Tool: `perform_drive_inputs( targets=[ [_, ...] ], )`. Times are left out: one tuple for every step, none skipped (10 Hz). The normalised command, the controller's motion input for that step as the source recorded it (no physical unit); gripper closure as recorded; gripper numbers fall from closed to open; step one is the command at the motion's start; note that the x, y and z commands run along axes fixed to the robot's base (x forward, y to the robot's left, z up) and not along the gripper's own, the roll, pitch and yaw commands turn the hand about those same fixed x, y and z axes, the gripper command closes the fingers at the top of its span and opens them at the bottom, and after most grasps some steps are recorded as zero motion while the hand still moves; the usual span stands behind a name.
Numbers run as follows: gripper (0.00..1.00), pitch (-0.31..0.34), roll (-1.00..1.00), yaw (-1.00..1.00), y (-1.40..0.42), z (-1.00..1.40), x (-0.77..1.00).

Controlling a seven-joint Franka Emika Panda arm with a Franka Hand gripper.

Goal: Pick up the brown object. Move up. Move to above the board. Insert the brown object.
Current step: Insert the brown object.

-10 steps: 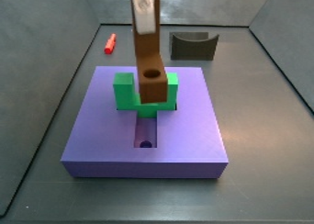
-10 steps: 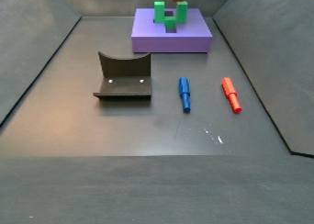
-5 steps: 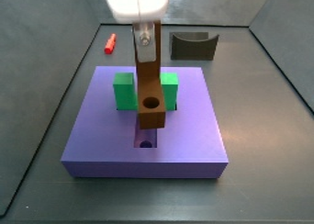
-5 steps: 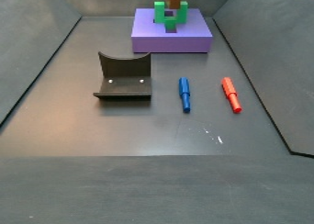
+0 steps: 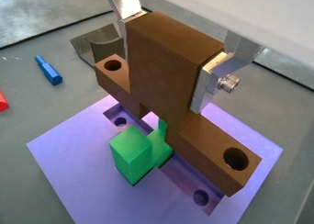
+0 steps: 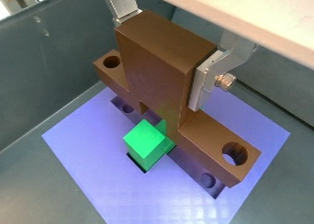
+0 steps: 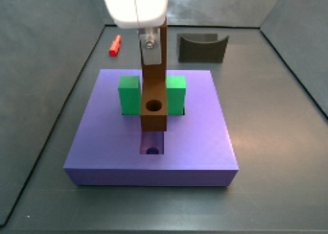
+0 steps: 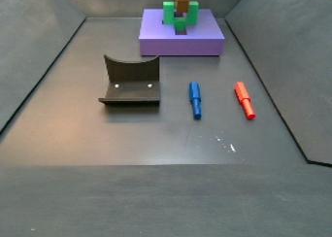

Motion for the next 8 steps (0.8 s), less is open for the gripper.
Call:
perform_drive_inputs(
  targets=[
    [1.00, 0.000, -0.06, -0.11, 0.00, -0.21, 0.00],
    [1.00, 0.017, -0.06, -0.10, 0.03, -0.22, 0.00],
    [1.00, 0.034, -0.06, -0.08, 0.04, -0.19, 0.07],
    [1.00, 0.030, -0.05, -0.10, 0.12, -0.21, 0.06],
    [1.00, 0.004, -0.02, -0.16, 0.15, -0.25, 0.00],
    [1.00, 0.000, -0.01, -0.15, 0.02, -0.26, 0.00],
    [1.00, 0.000, -0.01, -0.13, 0.00, -0.26, 0.00],
    [1.00, 0.009, -0.01, -0.13, -0.01, -0.28, 0.01]
  ],
)
